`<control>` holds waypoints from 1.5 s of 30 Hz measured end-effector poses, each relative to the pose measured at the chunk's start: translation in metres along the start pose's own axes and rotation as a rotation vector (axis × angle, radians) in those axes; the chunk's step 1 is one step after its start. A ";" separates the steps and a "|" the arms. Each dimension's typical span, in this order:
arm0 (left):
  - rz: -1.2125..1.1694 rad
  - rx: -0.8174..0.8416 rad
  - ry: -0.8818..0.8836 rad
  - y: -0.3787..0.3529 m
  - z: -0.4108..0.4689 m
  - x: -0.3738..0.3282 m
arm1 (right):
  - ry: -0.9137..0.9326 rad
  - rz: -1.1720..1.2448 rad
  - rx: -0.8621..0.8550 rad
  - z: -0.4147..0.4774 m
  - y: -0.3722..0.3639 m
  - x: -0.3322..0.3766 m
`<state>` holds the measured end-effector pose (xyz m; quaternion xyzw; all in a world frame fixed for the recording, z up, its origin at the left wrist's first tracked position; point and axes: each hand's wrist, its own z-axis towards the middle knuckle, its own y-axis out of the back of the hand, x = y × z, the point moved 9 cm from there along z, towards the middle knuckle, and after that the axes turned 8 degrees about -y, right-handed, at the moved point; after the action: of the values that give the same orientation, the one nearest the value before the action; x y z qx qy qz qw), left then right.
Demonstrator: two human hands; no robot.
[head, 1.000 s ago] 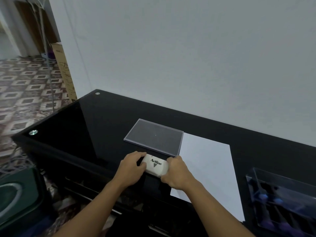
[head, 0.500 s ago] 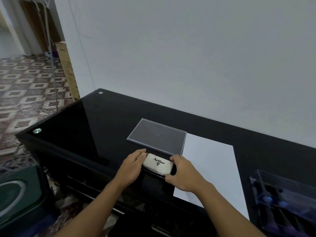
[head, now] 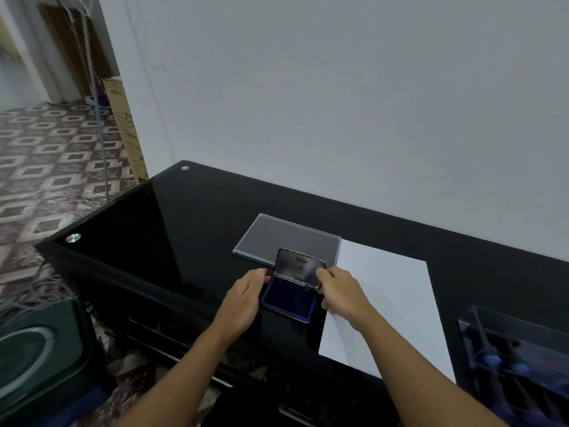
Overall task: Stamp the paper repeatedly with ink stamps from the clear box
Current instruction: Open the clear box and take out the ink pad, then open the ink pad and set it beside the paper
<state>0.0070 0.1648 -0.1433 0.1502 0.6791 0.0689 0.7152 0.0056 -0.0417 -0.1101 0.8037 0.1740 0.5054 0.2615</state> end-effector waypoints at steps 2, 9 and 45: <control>0.013 -0.006 0.000 0.001 0.001 0.001 | -0.018 -0.001 -0.015 0.002 -0.001 -0.002; 0.036 -0.016 0.003 0.001 0.001 0.001 | 0.008 -0.101 -0.016 0.001 -0.006 -0.005; 0.176 0.065 -0.263 -0.165 -0.034 -0.166 | 0.001 0.019 -0.278 -0.088 0.189 -0.116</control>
<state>-0.0550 -0.0374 -0.0375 0.2401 0.5657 0.0891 0.7838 -0.1209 -0.2348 -0.0506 0.7610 0.0948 0.5275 0.3656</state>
